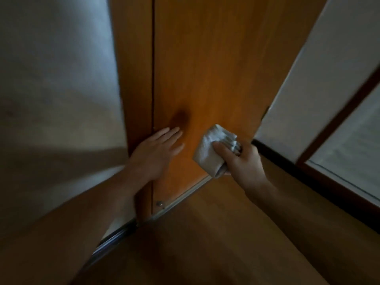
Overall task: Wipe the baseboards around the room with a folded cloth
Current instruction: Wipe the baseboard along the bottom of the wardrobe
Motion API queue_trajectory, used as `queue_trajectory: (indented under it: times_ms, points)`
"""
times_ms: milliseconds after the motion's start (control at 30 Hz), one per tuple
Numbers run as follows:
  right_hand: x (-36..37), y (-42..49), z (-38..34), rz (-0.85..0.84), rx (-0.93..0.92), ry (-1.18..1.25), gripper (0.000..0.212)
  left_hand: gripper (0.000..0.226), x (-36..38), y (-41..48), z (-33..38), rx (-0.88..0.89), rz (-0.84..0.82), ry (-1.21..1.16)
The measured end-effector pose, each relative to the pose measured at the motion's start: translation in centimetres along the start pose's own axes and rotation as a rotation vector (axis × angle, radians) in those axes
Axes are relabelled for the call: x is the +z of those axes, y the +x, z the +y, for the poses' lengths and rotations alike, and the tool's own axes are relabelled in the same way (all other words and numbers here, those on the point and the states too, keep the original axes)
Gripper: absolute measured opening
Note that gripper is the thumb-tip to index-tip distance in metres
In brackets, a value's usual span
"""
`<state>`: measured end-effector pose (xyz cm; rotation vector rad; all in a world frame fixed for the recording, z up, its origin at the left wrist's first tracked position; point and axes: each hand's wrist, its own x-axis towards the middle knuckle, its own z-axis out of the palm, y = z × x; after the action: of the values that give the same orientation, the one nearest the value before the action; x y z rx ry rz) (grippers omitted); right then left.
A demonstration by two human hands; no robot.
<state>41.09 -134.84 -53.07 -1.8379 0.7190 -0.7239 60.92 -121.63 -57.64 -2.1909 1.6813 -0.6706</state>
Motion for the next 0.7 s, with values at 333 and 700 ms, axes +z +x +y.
queue_trajectory:
  times_ms: [333,700]
  points:
    - [-3.2,-0.4,4.4,0.067,0.33,0.252,0.021,0.076,1.8,0.4,0.2,-0.033,-0.099,0.292]
    - [-1.8,5.6,8.2,-0.076,0.174,0.213,0.029,0.08,2.1,0.6,0.8,-0.093,-0.15,0.25]
